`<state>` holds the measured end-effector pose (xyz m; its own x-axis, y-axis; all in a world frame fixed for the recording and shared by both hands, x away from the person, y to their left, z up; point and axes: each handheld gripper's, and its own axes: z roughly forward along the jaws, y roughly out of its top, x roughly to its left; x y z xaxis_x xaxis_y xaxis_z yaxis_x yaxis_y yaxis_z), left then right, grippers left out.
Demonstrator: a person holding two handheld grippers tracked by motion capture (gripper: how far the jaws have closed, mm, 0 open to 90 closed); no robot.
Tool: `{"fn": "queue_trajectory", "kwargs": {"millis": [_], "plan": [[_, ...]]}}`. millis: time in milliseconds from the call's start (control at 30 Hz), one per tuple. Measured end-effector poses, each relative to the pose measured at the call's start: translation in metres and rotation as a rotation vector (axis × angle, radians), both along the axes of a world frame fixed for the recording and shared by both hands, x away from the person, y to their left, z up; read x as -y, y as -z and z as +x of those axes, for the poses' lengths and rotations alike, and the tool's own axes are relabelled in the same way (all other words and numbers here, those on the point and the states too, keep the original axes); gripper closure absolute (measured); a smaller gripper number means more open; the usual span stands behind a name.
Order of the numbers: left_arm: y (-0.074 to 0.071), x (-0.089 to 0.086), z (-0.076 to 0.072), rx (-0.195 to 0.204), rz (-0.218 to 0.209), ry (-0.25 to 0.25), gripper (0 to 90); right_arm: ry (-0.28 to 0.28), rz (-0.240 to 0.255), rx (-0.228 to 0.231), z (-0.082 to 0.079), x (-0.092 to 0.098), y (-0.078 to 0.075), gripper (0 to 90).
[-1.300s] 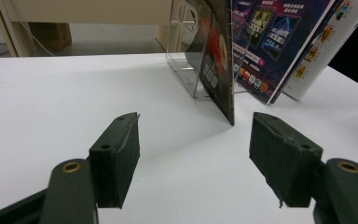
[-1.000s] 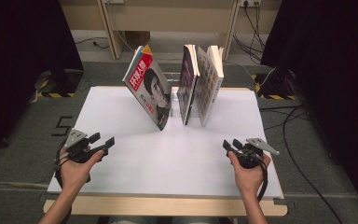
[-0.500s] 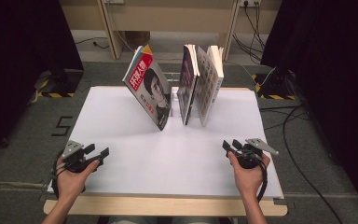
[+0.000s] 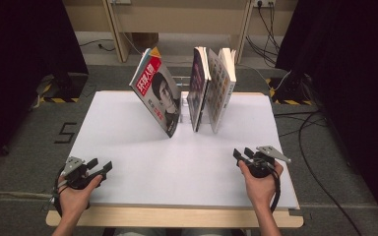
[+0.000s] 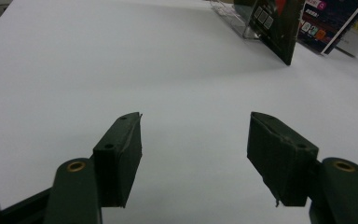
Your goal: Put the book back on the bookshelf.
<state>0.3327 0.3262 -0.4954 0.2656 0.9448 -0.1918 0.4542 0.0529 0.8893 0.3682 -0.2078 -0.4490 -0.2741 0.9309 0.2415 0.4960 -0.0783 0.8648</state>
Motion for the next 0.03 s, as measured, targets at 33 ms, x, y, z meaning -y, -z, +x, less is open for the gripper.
{"fn": "queue_trajectory", "kwargs": {"millis": [33], "plan": [[0.0005, 0.0005, -0.0004, 0.000, -0.004, 0.003, 34.8, 0.000, -0.002, -0.003, 0.0002, 0.0000, -0.0001, 51.2]]}}
